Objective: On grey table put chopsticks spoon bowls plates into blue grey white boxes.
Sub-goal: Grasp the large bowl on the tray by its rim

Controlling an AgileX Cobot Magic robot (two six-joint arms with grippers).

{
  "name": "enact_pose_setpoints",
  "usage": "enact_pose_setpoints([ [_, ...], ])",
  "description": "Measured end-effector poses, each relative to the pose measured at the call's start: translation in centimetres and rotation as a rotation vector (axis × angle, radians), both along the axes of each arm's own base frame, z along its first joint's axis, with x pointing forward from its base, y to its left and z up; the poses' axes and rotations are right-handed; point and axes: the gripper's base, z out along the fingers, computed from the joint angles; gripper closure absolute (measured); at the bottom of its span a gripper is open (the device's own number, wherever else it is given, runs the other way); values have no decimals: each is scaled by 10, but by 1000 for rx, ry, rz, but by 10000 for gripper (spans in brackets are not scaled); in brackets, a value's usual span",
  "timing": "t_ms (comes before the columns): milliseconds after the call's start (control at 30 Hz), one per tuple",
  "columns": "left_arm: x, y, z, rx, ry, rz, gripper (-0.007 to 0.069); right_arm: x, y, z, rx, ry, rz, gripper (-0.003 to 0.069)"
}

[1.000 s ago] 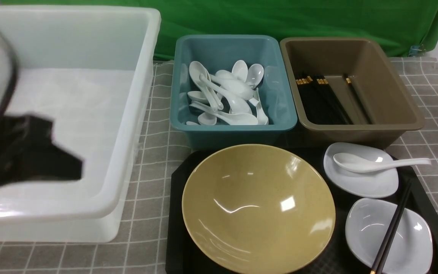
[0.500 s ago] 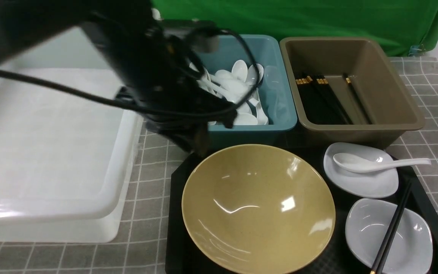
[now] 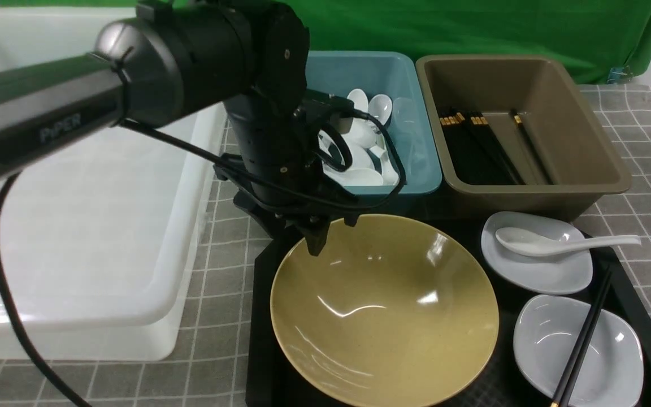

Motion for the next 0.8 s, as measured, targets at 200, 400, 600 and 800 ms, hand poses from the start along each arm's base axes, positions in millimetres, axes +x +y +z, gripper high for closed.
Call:
enact_pose_setpoints([
  [200, 4, -2, -9, 5, -1, -20, 218, 0, 0, 0, 1, -3, 0, 565],
  [400, 9, -6, -18, -3, -4, -21, 218, 1, 0, 0, 2, -8, 0, 547],
  [600, 14, -11, -44, 12, 59, -19, 228, 1, 0, 0, 1, -8, 1, 529],
  [800, 11, -14, -41, -23, 101, -14, 500, 1, 0, 0, 0, -8, 0, 517],
])
